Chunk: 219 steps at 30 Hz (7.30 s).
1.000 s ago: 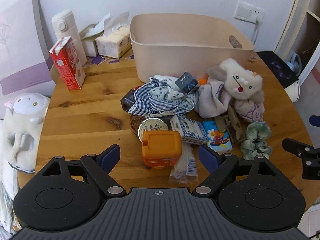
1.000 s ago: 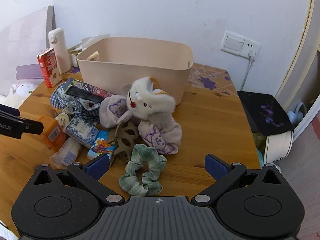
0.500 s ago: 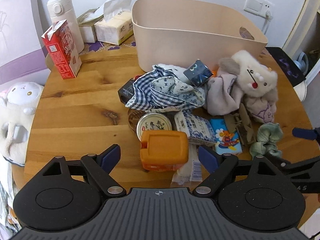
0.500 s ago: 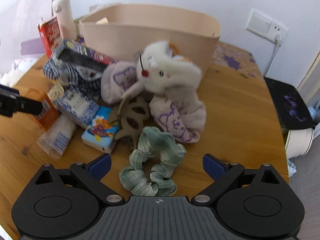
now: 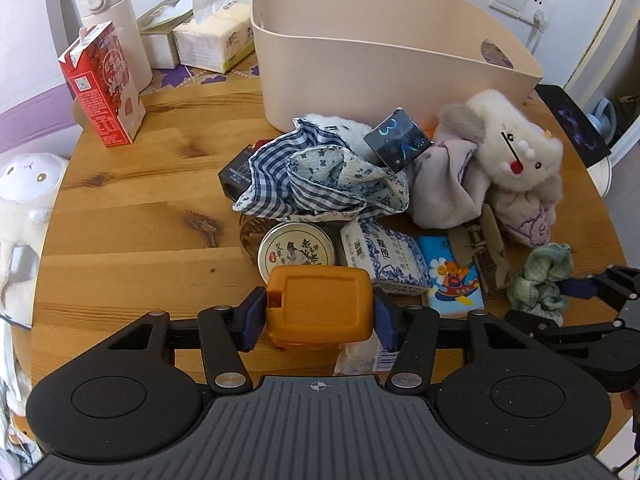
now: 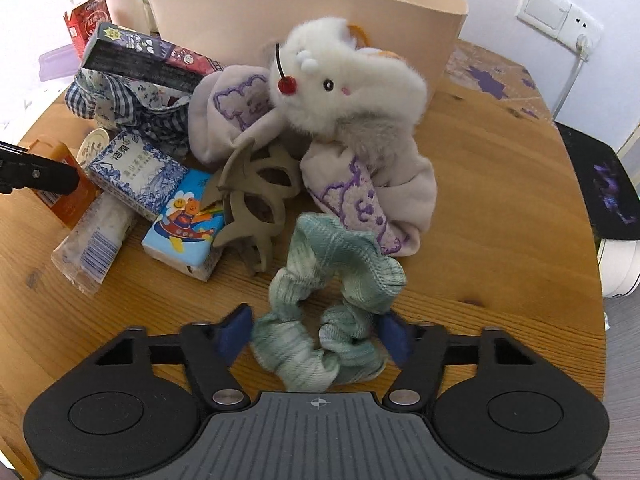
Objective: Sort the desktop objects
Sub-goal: 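Reach left tool to orange box while right tool reaches green scrunchie, then lift orange box with left tool while right tool lifts scrunchie over bin, then open both tools to drop orange box and scrunchie into bin, then grasp striped candy box with left tool while right tool grasps white plush, then carry candy box with left tool while right tool carries plush to bin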
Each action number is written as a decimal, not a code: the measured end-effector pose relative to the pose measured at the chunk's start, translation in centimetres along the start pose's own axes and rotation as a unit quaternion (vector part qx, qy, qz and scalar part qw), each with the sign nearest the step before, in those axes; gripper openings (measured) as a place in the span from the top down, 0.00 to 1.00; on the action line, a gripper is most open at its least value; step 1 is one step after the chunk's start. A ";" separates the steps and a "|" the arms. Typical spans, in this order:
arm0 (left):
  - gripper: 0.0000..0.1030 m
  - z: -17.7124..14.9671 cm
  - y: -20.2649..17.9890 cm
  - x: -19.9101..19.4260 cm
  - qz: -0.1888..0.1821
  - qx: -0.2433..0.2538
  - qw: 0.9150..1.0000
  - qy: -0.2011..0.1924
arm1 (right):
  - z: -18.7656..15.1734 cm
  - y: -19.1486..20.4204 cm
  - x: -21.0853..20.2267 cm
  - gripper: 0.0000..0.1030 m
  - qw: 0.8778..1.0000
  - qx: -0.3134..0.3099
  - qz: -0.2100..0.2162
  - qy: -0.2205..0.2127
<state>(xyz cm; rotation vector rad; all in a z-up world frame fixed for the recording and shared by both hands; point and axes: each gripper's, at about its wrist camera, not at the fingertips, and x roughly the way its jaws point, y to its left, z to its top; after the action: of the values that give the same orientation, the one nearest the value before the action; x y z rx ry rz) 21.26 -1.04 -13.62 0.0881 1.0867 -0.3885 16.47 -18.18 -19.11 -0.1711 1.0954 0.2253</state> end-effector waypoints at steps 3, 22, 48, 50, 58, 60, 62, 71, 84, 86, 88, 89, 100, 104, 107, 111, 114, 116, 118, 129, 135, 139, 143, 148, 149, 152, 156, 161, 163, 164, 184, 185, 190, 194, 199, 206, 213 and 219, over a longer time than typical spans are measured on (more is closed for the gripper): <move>0.47 -0.1 0.1 -0.1 0.000 -0.001 1.000 0.001 | 0.0 0.0 -0.1 0.59 1.000 0.004 0.014 -0.002; 0.47 1.0 2.0 -4.1 -0.021 -0.012 0.999 -0.033 | 2.0 -2.6 -4.1 0.76 0.998 0.023 0.018 -0.053; 0.47 12.3 -0.4 -9.1 -0.034 0.005 0.987 -0.158 | 13.2 -6.4 -8.3 0.76 0.981 -0.012 -0.013 -0.191; 0.47 13.4 -1.0 -8.9 -0.033 0.016 0.985 -0.167 | 14.2 -6.7 -8.1 0.76 0.980 -0.015 -0.011 -0.196; 0.47 18.0 -3.5 -6.0 -0.021 0.039 0.984 -0.175 | 17.8 -7.3 -6.2 0.76 0.978 -0.028 -0.004 -0.204; 0.47 18.8 -4.4 -4.5 -0.018 0.046 0.985 -0.167 | 18.3 -7.3 -5.3 0.76 0.979 -0.032 -0.001 -0.199; 0.47 19.3 -5.1 -2.8 -0.016 0.052 0.987 -0.152 | 18.8 -7.2 -4.3 0.76 0.981 -0.035 0.002 -0.191; 0.47 19.5 -6.7 3.7 -0.009 0.055 0.995 -0.078 | 19.1 -6.9 -0.2 0.75 0.989 -0.046 0.022 -0.138; 0.46 18.4 -6.7 5.2 -0.021 0.055 0.998 -0.035 | 18.5 -7.2 1.1 0.51 0.993 -0.031 0.019 -0.113; 0.39 18.5 -6.7 4.9 -0.026 0.054 0.997 -0.040 | 18.3 -7.3 0.7 0.40 0.993 -0.025 0.017 -0.118; 0.32 18.6 -6.6 4.4 -0.025 0.051 0.997 -0.049 | 18.3 -7.3 0.4 0.37 0.992 -0.022 0.017 -0.123; 0.30 18.6 -6.5 4.1 -0.024 0.049 0.997 -0.052 | 18.2 -7.3 0.2 0.36 0.992 -0.020 0.016 -0.125; 0.24 17.8 -4.1 -0.1 -0.038 0.035 0.995 -0.082 | 16.7 -7.8 -3.1 0.10 0.985 0.012 0.006 -0.172; 0.23 17.0 -3.4 -1.8 -0.046 0.036 0.994 -0.090 | 15.8 -7.8 -4.1 0.05 0.983 0.016 0.004 -0.181; 0.23 16.2 -3.0 -2.9 -0.049 0.040 0.993 -0.095 | 15.0 -7.7 -4.9 0.02 0.983 0.015 0.003 -0.185; 0.23 14.8 -2.4 -4.0 -0.057 0.046 0.993 -0.096 | 13.9 -7.5 -5.5 0.00 0.982 0.017 0.000 -0.187; 0.23 13.6 -2.2 -4.7 -0.065 0.055 0.992 -0.090 | 12.9 -7.1 -5.8 0.00 0.983 0.016 0.001 -0.183; 0.23 12.7 -2.2 -5.0 -0.071 0.062 0.992 -0.087 | 12.3 -6.8 -5.8 0.00 0.984 0.015 0.002 -0.179; 0.23 11.8 -2.2 -5.3 -0.079 0.067 0.991 -0.081 | 11.7 -6.7 -5.9 0.00 0.985 0.014 0.003 -0.175; 0.23 7.6 -3.3 -4.6 -0.094 0.129 0.986 -0.047 | 8.9 -5.9 -5.1 0.00 0.990 0.000 0.011 -0.143; 0.23 6.7 -4.3 -4.2 -0.096 0.174 0.979 -0.055 | 8.2 -5.8 -4.5 0.00 0.991 -0.002 0.018 -0.132; 0.23 6.5 -5.1 -3.8 -0.095 0.200 0.973 -0.063 | 8.1 -5.8 -4.0 0.00 0.991 -0.003 0.024 -0.128; 0.27 6.5 -5.6 -3.2 -0.095 0.216 0.970 -0.063 | 8.3 -6.0 -3.5 0.00 0.991 -0.001 0.030 -0.128; 0.41 6.7 -6.0 -2.4 -0.085 0.230 0.967 -0.062 | 8.4 -6.0 -2.6 0.05 0.992 0.002 0.044 -0.121; 0.42 6.8 -6.1 -2.2 -0.086 0.233 0.967 -0.059 | 8.4 -5.9 -2.4 0.07 0.992 0.002 0.046 -0.119; 0.54 6.8 -6.2 -1.6 -0.087 0.241 0.965 -0.054 | 8.5 -6.0 -1.9 0.13 0.992 0.004 0.054 -0.116; 0.68 7.0 -6.5 -1.0 -0.101 0.247 0.963 -0.043 | 8.4 -6.1 -1.6 0.31 0.992 0.003 0.065 -0.110; 0.73 6.7 -6.9 -1.4 -0.120 0.260 0.957 -0.047 | 8.3 -6.1 -1.5 0.67 0.991 0.001 0.079 -0.105; 0.74 6.6 -6.9 -1.5 -0.123 0.263 0.956 -0.044 | 8.2 -6.2 -1.8 0.78 0.990 0.002 0.086 -0.108; 0.75 6.6 -6.9 -1.5 -0.125 0.263 0.956 -0.043 | 8.2 -6.1 -1.9 0.80 0.990 0.003 0.087 -0.109; 0.76 6.2 -3.8 -3.9 -0.187 0.243 0.951 -0.032 | 6.0 -5.8 -6.0 0.85 0.987 0.026 0.076 -0.142; 0.76 6.2 -3.6 -4.0 -0.188 0.242 0.951 -0.032 | 5.9 -5.8 -6.2 0.85 0.986 0.028 0.074 -0.145; 0.76 6.2 -2.8 -4.7 -0.211 0.245 0.946 -0.034 | 5.5 -5.6 -7.3 0.85 0.985 0.034 0.068 -0.154; 0.76 6.2 -2.1 -5.3 -0.223 0.241 0.944 -0.036 | 5.1 -5.4 -8.3 0.85 0.984 0.039 0.063 -0.165; 0.76 6.2 -1.2 -6.2 -0.241 0.237 0.940 -0.039 | 4.9 -5.3 -9.7 0.85 0.982 0.039 0.058 -0.176; 0.76 6.2 0.0 -7.6 -0.263 0.234 0.935 -0.047 | 4.9 -5.7 -11.4 0.85 0.979 0.050 0.054 -0.191; 0.76 7.3 1.2 -9.5 -0.283 0.225 0.930 -0.069 | 5.4 -6.3 -12.4 0.85 0.976 0.055 0.044 -0.205; 0.76 8.6 1.6 -10.9 -0.312 0.212 0.922 -0.083 | 6.4 -6.6 -13.2 0.85 0.973 0.051 0.039 -0.220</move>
<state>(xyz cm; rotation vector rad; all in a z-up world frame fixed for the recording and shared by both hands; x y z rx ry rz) 24.62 1.16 -0.23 0.0888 0.8275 -1.1879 17.95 -24.25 -4.27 0.0167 0.6702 0.2616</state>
